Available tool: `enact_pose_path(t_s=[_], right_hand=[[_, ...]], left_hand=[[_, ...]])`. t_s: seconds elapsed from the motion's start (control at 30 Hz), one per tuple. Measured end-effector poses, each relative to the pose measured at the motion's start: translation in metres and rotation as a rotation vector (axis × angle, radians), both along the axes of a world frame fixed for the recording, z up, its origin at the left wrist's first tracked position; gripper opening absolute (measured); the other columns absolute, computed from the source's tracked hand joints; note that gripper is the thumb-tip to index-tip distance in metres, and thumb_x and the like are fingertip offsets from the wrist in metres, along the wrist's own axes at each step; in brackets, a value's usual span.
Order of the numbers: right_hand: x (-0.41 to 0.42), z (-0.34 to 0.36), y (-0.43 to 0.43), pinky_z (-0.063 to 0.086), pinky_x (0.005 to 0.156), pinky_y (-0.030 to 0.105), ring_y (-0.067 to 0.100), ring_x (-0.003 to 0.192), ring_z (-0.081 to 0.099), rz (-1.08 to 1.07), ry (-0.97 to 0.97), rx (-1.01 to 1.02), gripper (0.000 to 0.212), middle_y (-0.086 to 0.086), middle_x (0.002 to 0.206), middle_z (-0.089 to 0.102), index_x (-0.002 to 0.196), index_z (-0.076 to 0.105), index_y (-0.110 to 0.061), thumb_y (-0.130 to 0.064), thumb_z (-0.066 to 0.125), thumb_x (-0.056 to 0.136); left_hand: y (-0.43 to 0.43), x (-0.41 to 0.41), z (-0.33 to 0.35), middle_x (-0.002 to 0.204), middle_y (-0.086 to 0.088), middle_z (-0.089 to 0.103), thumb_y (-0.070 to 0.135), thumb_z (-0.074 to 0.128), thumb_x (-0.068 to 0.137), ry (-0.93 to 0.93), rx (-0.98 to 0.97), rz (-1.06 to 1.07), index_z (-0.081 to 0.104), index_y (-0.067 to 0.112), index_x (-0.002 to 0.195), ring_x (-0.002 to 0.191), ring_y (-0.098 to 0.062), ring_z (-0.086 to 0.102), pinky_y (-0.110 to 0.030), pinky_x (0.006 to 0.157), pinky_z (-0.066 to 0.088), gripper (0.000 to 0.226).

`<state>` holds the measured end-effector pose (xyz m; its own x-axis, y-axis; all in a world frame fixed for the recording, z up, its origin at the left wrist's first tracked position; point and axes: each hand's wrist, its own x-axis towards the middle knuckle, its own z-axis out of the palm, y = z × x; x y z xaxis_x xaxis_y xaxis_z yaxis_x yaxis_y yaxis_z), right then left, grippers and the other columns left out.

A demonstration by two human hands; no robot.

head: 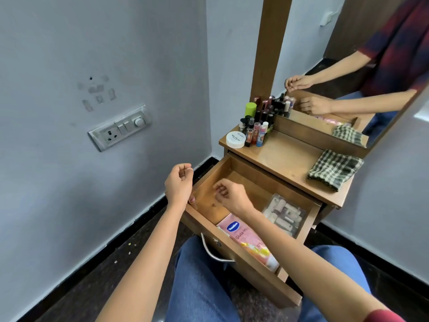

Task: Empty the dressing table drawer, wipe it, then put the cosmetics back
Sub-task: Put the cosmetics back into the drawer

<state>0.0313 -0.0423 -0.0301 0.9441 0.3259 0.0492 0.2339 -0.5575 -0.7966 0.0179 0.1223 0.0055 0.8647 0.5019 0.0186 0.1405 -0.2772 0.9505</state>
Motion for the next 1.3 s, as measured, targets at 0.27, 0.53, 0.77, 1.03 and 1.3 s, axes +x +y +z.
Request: enact_pose_path(t_s=[0.27, 0.53, 0.77, 1.03, 1.3], right_hand=[[0.061, 0.07, -0.08, 0.052, 0.073, 0.03, 0.014, 0.078, 0.06, -0.422, -0.373, 0.057, 0.028, 0.003, 0.097, 0.06, 0.116, 0.059, -0.015, -0.009, 0.06, 0.088], [0.103, 0.081, -0.092, 0.047, 0.069, 0.031, 0.014, 0.087, 0.054, -0.416, -0.429, -0.158, 0.049, 0.002, 0.111, 0.051, 0.141, 0.048, -0.022, -0.023, 0.058, 0.093], [0.108, 0.071, -0.086, 0.037, 0.061, 0.027, 0.022, 0.084, 0.057, -0.396, -0.512, -0.194, 0.036, 0.006, 0.106, 0.055, 0.129, 0.059, -0.014, -0.015, 0.058, 0.093], [0.104, 0.069, -0.099, 0.044, 0.063, 0.031, 0.019, 0.078, 0.054, -0.458, -0.501, -0.081, 0.015, 0.0, 0.09, 0.055, 0.102, 0.06, -0.015, -0.013, 0.063, 0.087], [0.089, 0.07, -0.12, 0.046, 0.07, 0.032, 0.019, 0.088, 0.057, -0.483, -0.484, -0.17, 0.024, 0.002, 0.102, 0.061, 0.113, 0.063, -0.016, -0.017, 0.061, 0.09]], left_hand=[[-0.065, 0.039, 0.029, 0.115, -0.005, 0.059, 0.019, 0.06, 0.092, -0.211, 0.401, -0.288, 0.059, 0.016, 0.125, 0.105, -0.017, 0.056, -0.027, 0.091, 0.047, 0.033], [-0.109, 0.1, 0.064, 0.12, -0.005, 0.05, 0.026, 0.056, 0.094, -0.258, 0.935, -0.412, 0.045, 0.026, 0.141, 0.111, -0.024, 0.048, -0.04, 0.096, 0.042, 0.049], [-0.125, 0.123, 0.066, 0.127, -0.005, 0.047, 0.024, 0.053, 0.095, -0.229, 1.079, -0.417, 0.044, 0.028, 0.142, 0.116, -0.024, 0.043, -0.04, 0.095, 0.032, 0.048], [-0.13, 0.126, 0.063, 0.125, -0.004, 0.05, 0.019, 0.054, 0.094, -0.255, 1.069, -0.404, 0.06, 0.02, 0.126, 0.116, -0.024, 0.042, -0.038, 0.093, 0.029, 0.032], [-0.136, 0.126, 0.06, 0.116, 0.004, 0.06, 0.022, 0.064, 0.089, -0.295, 1.005, -0.421, 0.06, 0.022, 0.106, 0.111, -0.021, 0.043, -0.03, 0.08, 0.018, 0.018]])
